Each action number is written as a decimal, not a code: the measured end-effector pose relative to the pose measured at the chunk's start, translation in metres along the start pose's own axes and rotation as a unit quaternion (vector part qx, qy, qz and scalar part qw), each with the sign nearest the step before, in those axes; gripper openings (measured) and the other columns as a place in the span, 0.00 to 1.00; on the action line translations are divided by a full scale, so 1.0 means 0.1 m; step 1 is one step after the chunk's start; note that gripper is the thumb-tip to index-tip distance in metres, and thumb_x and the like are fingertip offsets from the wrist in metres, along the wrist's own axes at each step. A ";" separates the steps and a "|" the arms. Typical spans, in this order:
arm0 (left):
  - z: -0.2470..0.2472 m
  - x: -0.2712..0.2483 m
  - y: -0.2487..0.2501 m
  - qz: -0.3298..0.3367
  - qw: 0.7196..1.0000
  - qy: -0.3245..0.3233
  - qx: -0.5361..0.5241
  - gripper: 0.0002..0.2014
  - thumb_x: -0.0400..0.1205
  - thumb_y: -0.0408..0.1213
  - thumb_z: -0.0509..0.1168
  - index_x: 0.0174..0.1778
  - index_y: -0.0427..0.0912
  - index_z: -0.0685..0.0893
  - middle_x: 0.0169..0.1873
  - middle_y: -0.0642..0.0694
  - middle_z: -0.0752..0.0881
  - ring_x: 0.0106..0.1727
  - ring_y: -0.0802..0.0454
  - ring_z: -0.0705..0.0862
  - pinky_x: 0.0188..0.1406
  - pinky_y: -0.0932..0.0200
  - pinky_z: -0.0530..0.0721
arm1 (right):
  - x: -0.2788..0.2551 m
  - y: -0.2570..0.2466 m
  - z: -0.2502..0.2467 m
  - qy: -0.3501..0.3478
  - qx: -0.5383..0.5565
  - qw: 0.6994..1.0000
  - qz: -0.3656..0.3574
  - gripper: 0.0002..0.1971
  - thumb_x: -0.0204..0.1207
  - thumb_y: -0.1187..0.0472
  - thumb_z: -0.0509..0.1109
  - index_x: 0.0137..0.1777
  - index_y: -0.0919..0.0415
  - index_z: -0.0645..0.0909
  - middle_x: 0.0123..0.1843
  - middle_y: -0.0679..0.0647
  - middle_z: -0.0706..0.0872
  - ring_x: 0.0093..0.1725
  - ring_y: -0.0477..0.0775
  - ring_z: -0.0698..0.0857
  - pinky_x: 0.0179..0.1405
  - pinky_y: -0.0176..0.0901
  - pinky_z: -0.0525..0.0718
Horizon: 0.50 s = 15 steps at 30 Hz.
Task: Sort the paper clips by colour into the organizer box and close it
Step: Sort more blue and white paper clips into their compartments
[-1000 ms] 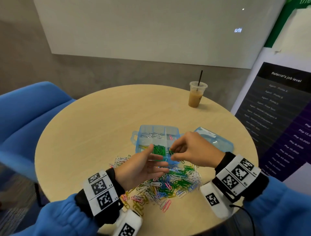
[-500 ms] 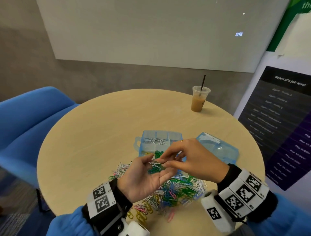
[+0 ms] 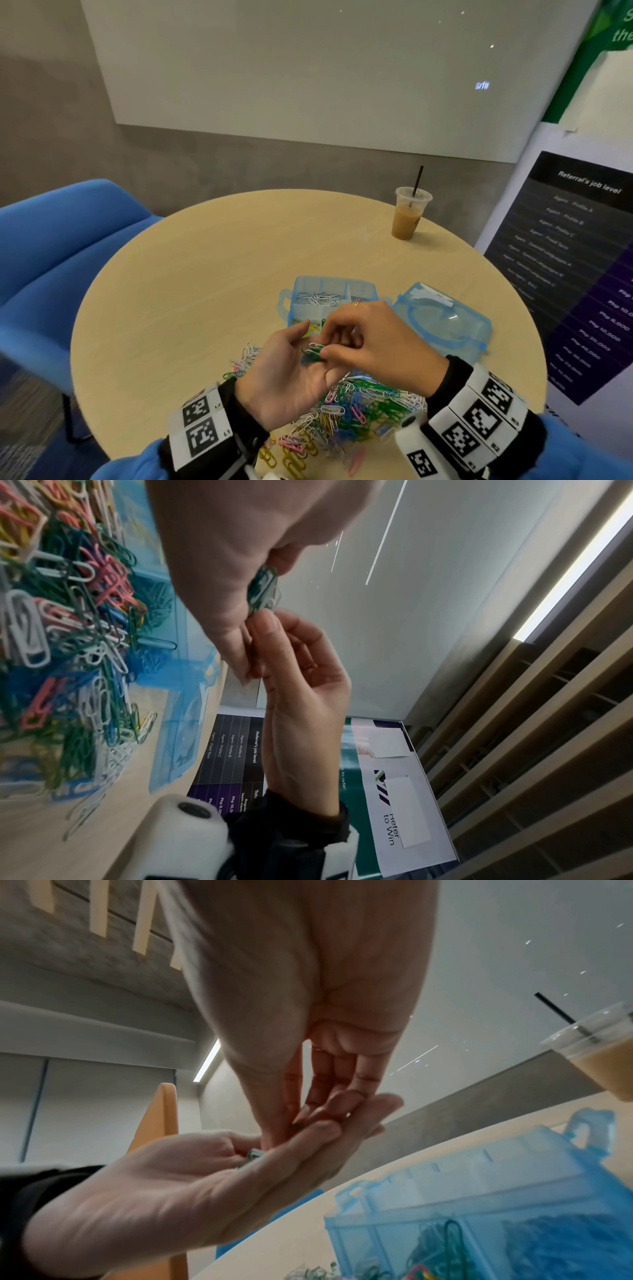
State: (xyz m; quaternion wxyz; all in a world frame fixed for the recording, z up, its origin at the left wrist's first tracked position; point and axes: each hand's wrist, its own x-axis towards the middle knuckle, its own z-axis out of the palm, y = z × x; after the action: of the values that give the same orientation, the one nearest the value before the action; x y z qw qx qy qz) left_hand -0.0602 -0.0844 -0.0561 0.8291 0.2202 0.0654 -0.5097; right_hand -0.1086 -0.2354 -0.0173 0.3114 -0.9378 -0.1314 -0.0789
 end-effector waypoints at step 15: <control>0.00 -0.01 0.05 0.003 0.999 0.023 -0.023 0.16 0.89 0.44 0.53 0.66 0.37 0.72 0.62 0.27 0.81 0.67 0.38 0.81 0.58 0.34 0.81 | 0.05 -0.01 0.06 0.041 0.109 0.991 0.061 0.05 0.71 0.59 0.78 0.37 0.56 0.86 0.35 0.54 0.87 0.36 0.56 0.84 0.34 0.37 0.81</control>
State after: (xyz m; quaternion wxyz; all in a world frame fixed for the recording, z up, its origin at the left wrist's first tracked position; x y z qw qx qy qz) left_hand -0.0562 -0.0820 -0.0547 0.8339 0.2128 0.0953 -0.5002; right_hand -0.1032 -0.2297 -0.0206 0.4213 -0.9005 -0.0685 -0.0833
